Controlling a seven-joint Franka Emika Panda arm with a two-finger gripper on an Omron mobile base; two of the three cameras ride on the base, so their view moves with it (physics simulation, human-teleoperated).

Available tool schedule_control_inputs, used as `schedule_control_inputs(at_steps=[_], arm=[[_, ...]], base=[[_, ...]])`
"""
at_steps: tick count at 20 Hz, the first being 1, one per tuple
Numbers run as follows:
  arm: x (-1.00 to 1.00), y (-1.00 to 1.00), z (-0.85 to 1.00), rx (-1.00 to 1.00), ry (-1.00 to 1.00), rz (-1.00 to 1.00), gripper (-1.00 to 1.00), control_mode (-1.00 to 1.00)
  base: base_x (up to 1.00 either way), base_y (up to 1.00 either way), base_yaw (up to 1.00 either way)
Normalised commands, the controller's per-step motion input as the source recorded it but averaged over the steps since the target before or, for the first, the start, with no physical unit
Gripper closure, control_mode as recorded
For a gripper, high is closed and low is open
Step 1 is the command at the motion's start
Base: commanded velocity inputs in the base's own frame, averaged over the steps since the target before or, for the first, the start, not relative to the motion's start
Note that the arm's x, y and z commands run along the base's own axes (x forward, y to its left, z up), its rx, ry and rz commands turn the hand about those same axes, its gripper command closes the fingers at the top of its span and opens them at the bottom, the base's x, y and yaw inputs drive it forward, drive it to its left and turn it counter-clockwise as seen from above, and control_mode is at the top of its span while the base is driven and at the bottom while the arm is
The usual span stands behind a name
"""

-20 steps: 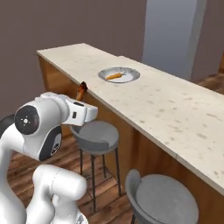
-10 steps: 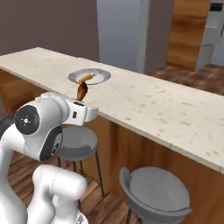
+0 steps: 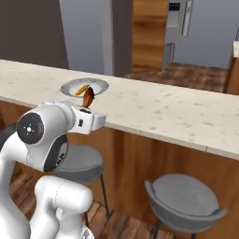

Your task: Take the cheese, chicken drumstick, and carrot from the fridge and place them on the plate on the dining counter to create an appetizer plate.

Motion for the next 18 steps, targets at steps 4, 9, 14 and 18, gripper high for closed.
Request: schedule_control_inputs(at_steps=[4, 9, 14, 18], arm=[[0.00, 0.00, 0.00, 0.00, 0.00, 0.00, 1.00, 1.00], [0.00, 0.00, 0.00, 0.00, 0.00, 0.00, 1.00, 1.00], [0.00, 0.00, 0.00, 0.00, 0.00, 0.00, 1.00, 1.00], [0.00, 0.00, 0.00, 0.00, 0.00, 0.00, 1.00, 1.00]], base=[[0.07, 1.00, -0.30], [0.15, 0.90, -0.20], [0.64, 0.11, -0.10], [0.90, 0.00, -0.08]])
